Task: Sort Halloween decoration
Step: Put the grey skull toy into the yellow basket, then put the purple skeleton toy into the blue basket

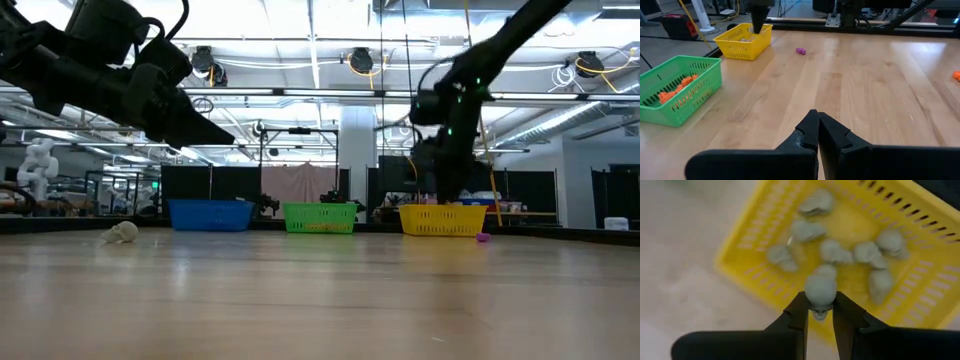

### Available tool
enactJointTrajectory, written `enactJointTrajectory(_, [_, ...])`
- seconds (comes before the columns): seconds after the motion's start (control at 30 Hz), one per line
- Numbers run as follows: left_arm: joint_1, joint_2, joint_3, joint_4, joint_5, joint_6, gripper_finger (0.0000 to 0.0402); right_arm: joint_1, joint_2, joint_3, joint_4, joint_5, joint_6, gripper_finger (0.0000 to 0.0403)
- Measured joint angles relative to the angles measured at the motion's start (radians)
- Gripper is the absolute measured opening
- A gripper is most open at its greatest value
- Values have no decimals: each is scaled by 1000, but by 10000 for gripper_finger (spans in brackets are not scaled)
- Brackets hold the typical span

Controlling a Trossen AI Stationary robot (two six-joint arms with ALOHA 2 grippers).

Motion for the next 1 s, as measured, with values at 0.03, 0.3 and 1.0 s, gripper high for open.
enactJointTrajectory(0.03, [0, 0, 0, 0, 0, 0, 6, -24, 22, 6, 5, -7, -9, 37])
enactJointTrajectory(0.3, [0, 0, 0, 0, 0, 0, 6, -95, 192, 112, 9, -5, -55, 38])
enactJointTrajectory(1.0, [0, 0, 0, -33, 0, -26, 6, -53, 75, 161, -32, 82, -153, 127])
